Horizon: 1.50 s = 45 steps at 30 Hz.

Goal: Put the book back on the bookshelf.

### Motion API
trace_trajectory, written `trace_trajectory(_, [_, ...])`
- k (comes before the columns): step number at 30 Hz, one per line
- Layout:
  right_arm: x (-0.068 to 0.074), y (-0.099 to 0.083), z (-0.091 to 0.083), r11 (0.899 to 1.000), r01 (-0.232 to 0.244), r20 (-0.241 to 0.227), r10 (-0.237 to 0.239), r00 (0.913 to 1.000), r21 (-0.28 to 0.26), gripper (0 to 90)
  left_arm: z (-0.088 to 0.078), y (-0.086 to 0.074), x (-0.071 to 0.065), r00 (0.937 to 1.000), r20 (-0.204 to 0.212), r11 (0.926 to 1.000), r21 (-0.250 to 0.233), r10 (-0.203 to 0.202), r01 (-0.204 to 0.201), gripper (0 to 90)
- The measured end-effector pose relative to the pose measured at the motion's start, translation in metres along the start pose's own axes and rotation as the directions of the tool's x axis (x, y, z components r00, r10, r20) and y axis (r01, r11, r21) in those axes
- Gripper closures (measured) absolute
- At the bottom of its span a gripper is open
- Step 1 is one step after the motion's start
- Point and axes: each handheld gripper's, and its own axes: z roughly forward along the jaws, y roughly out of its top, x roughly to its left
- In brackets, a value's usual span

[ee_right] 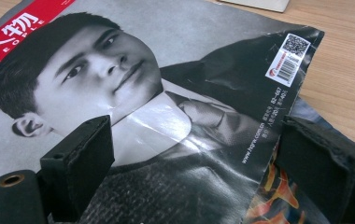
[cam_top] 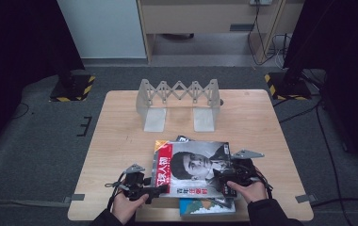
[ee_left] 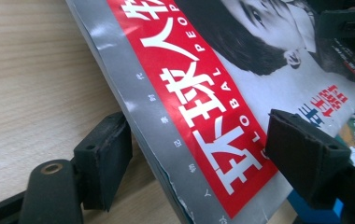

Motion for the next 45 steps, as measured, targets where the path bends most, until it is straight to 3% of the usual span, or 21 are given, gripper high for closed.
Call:
trace_trajectory(4, [0.001,-0.001,0.001,1.000,0.000,0.003,0.000,1.0000,-0.004,10.8,0.002,-0.001,0.000,0.9966,0.066,0.9986,0.025,-0.049,0.047,26.2])
trace_trajectory(9, [0.000,-0.001,0.001,1.000,-0.009,-0.003,0.009,1.0000,-0.009,10.3,-0.004,0.003,-0.001,0.9979,0.060,0.9996,0.020,-0.022,0.021,33.1])
trace_trajectory(11, [-0.001,-0.001,0.001,1.000,-0.011,-0.008,0.011,0.9999,-0.010,10.1,-0.008,0.005,-0.002,0.9980,0.060,0.9998,-0.002,-0.020,0.021,38.1])
trace_trajectory(14, [-0.001,-0.002,0.001,1.000,-0.014,-0.009,0.013,0.9999,-0.010,9.6,-0.015,0.008,-0.005,0.9964,0.084,0.9972,-0.072,-0.014,0.020,42.2])
trace_trajectory(15, [-0.001,-0.002,0.001,1.000,-0.013,-0.009,0.013,0.9999,-0.011,9.5,-0.015,0.008,-0.005,0.9964,0.084,0.9972,-0.072,-0.014,0.020,43.4])
trace_trajectory(16, [-0.001,-0.002,0.001,1.000,-0.016,-0.010,0.016,0.9998,-0.010,9.3,-0.019,0.011,-0.007,0.9930,0.117,0.9928,-0.116,-0.017,0.030,45.8])
trace_trajectory(18, [-0.001,-0.002,0.001,1.000,-0.019,-0.013,0.019,0.9997,-0.010,9.3,-0.020,0.013,-0.009,0.9905,0.136,0.9910,-0.129,-0.016,0.034,48.2])
trace_trajectory(24, [-0.001,-0.002,0.001,1.000,-0.016,-0.011,0.016,0.9998,-0.011,9.2,-0.008,0.018,-0.011,0.9876,0.150,0.9949,-0.082,-0.046,0.059,52.9])
trace_trajectory(30, [-0.002,-0.002,0.001,0.999,-0.036,-0.022,0.036,0.9991,-0.016,9.4,-0.009,0.021,-0.008,0.9824,0.168,0.9936,-0.063,-0.082,0.094,62.7])
trace_trajectory(32, [-0.003,-0.001,0.000,0.999,-0.038,-0.022,0.037,0.9991,-0.018,9.5,-0.010,0.022,-0.008,0.9812,0.173,0.9930,-0.064,-0.086,0.099,68.8])
trace_trajectory(35, [-0.005,0.000,0.000,0.999,-0.046,-0.031,0.045,0.9985,-0.028,9.7,-0.013,0.027,-0.010,0.9831,0.169,0.9945,-0.064,-0.070,0.082,70.3])
trace_trajectory(45, [-0.016,0.002,-0.009,0.995,-0.064,-0.007,0.064,0.9979,-0.073,9.7,-0.024,0.042,-0.011,0.9830,0.165,0.9903,-0.099,-0.080,0.098,79.2])
